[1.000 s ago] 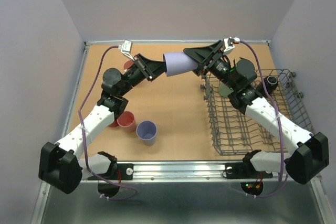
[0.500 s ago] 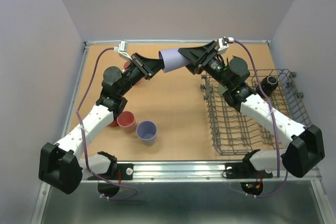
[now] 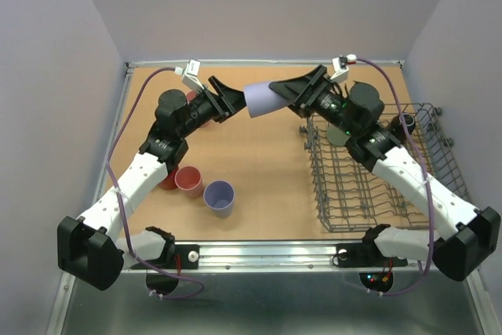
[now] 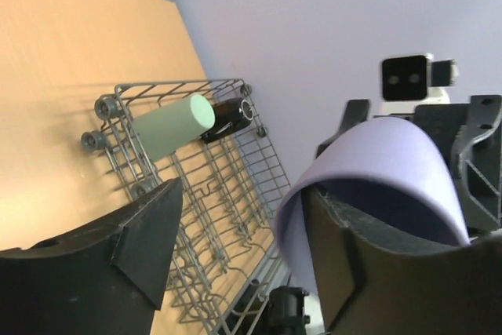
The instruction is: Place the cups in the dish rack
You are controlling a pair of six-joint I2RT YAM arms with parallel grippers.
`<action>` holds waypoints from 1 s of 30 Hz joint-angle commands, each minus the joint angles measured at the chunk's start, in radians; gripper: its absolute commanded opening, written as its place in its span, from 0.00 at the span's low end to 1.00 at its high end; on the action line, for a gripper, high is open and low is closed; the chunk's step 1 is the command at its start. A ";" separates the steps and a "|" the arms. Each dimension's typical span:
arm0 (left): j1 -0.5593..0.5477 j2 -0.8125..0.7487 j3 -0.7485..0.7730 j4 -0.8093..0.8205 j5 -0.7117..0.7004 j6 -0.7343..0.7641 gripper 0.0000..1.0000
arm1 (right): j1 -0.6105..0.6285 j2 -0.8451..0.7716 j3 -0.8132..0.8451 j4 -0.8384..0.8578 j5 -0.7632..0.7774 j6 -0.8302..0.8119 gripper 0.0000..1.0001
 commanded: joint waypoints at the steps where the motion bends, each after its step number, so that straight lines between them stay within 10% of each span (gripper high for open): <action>1: 0.014 0.004 0.056 -0.140 -0.007 0.117 0.76 | -0.092 -0.159 0.000 -0.103 0.018 -0.093 0.00; 14: 0.014 0.075 0.116 -0.389 -0.067 0.233 0.81 | -0.238 -0.240 0.142 -0.810 0.387 -0.369 0.00; 30: 0.014 0.076 0.108 -0.389 0.014 0.284 0.78 | -0.238 -0.179 -0.007 -0.944 0.636 -0.377 0.00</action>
